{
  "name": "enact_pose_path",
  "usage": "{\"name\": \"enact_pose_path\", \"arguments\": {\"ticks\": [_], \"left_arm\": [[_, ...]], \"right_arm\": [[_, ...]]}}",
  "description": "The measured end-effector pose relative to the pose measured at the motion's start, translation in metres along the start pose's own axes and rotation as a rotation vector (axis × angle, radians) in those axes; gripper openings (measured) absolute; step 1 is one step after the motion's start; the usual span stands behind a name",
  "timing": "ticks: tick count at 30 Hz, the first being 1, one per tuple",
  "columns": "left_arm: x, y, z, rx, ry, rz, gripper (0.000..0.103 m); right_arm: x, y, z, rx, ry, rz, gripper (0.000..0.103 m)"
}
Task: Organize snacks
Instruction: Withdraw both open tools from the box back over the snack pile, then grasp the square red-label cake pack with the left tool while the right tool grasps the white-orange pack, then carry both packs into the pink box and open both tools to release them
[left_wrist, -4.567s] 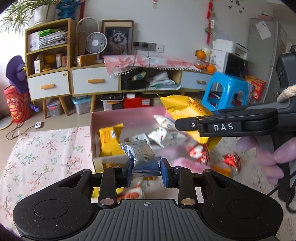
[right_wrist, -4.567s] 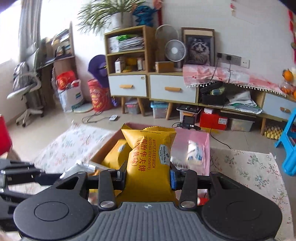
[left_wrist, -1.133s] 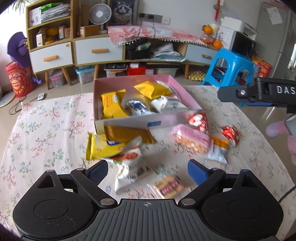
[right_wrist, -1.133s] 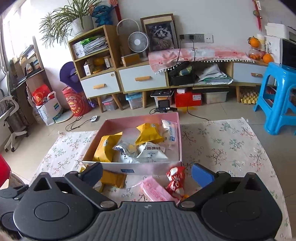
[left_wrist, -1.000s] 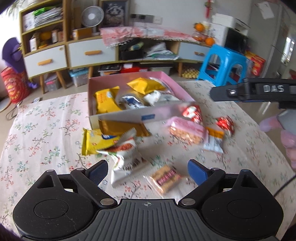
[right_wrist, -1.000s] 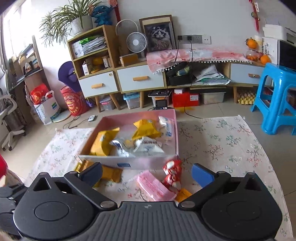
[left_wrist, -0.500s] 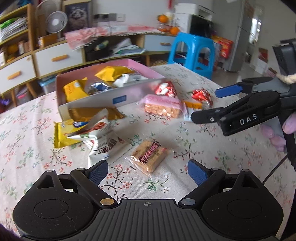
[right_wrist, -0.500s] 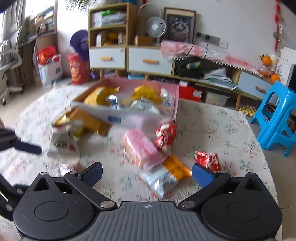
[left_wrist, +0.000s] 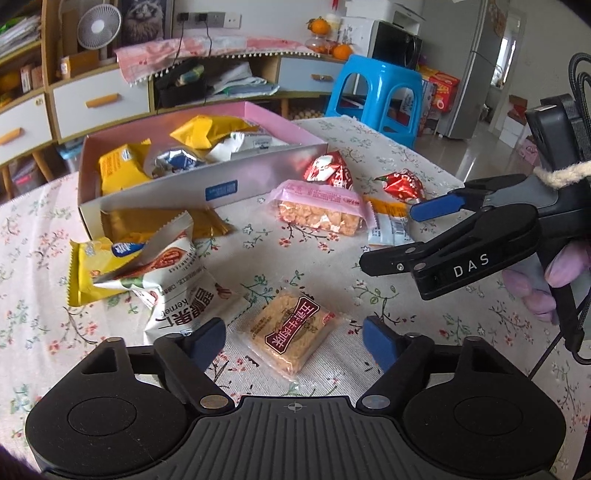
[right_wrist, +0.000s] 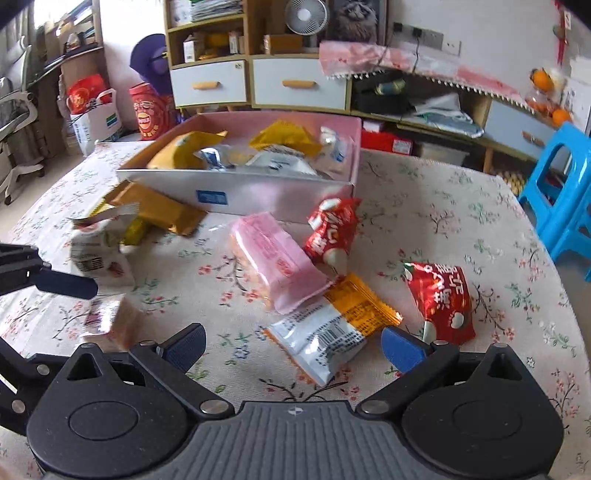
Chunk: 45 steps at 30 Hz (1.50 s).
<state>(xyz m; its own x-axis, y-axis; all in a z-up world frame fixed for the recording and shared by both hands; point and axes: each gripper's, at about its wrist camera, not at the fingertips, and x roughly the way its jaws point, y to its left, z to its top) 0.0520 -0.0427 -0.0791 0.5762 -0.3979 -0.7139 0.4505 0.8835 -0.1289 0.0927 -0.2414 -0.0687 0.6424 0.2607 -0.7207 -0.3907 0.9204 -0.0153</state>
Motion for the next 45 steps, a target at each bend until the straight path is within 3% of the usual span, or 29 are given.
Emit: {"name": "enact_pose_path", "arguments": {"ticks": [9, 12, 15, 21, 23, 25, 26, 34, 45], "left_arm": [[0.008, 0.0, 0.004, -0.021, -0.005, 0.014, 0.067], [0.007, -0.003, 0.004, -0.024, -0.009, 0.031, 0.064], [0.005, -0.006, 0.004, -0.04, -0.011, 0.043, 0.057], [0.001, -0.01, 0.001, -0.043, -0.004, 0.084, 0.051], [0.0, -0.011, 0.0, -0.049, 0.001, 0.093, 0.05], [0.0, -0.011, 0.0, -0.053, 0.012, 0.102, 0.038], [-0.001, -0.01, 0.0, -0.064, 0.011, 0.102, 0.038], [-0.005, -0.011, -0.002, -0.086, 0.02, 0.129, 0.036], [-0.017, -0.014, 0.004, -0.097, 0.001, 0.152, 0.036]], "right_arm": [[0.005, -0.015, 0.001, 0.02, -0.009, -0.011, 0.079], [0.003, -0.016, 0.002, 0.018, -0.024, -0.002, 0.064], [0.001, -0.015, 0.005, 0.006, -0.026, 0.015, 0.038], [-0.005, -0.012, 0.001, -0.027, -0.017, 0.035, 0.028], [-0.008, -0.011, -0.001, -0.036, -0.014, 0.044, 0.01], [-0.009, -0.01, -0.001, -0.046, -0.007, 0.041, 0.004], [-0.01, -0.009, -0.003, -0.05, -0.006, 0.04, 0.002], [-0.016, -0.007, -0.003, -0.039, -0.003, 0.037, 0.0], [-0.036, -0.003, 0.008, -0.027, -0.063, 0.048, 0.0]]}}
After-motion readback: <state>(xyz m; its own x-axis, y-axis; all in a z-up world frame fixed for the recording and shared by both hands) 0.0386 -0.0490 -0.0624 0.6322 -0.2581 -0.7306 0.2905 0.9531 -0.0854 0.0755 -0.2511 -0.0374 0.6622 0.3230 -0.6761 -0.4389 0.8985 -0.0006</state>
